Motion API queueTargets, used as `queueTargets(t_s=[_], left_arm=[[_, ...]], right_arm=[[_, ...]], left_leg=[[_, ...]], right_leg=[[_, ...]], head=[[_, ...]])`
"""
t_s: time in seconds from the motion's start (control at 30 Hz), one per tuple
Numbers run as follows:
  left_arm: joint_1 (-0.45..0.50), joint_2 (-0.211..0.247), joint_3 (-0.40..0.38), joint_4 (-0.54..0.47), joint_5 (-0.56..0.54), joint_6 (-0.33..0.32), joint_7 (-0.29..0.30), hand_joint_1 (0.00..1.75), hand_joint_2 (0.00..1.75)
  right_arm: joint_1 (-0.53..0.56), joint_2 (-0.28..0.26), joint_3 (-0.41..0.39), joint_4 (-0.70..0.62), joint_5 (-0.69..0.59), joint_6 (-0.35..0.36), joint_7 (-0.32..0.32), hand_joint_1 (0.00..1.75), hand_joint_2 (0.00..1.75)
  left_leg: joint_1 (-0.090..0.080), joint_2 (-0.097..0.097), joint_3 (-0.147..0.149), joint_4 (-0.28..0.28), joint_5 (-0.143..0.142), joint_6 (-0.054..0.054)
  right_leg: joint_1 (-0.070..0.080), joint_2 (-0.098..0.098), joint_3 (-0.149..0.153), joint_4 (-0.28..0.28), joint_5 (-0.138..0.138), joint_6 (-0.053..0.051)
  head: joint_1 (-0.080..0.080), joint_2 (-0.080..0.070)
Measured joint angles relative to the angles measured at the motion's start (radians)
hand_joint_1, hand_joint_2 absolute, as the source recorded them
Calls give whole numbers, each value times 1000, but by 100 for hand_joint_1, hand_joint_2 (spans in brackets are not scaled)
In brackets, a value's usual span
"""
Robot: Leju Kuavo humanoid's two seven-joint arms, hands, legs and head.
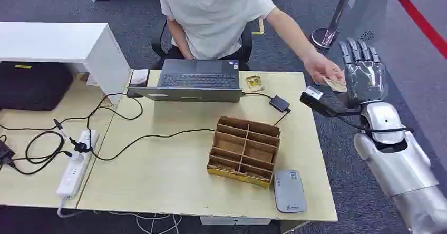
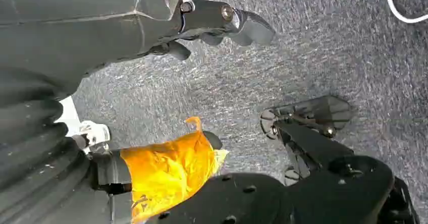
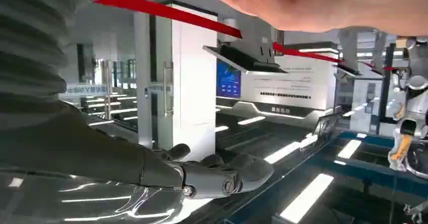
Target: Pass the card to the sensor for recognition and then transmit it.
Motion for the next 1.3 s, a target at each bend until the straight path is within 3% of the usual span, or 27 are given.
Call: queueTargets(t_s=[0.13, 0.17, 1.3], left_arm=[[0, -2, 4, 0, 0, -4, 0, 0, 175], [0, -3, 7, 0, 0, -4, 0, 0, 175], [2, -10, 25, 0, 3, -7, 1, 0, 175]], right_arm=[[0, -5, 13, -19, -26, 20, 0, 108, 175], [0, -6, 14, -23, -27, 22, 0, 175, 175], [7, -29, 33, -92, -58, 42, -1, 175, 175]], left_leg=[[0, 0, 0, 0, 0, 0], [0, 0, 0, 0, 0, 0], [0, 0, 0, 0, 0, 0]], right_leg=[[0, 0, 0, 0, 0, 0], [0, 0, 0, 0, 0, 0], [0, 0, 0, 0, 0, 0]], head=[[0, 0], [0, 0], [0, 0]])
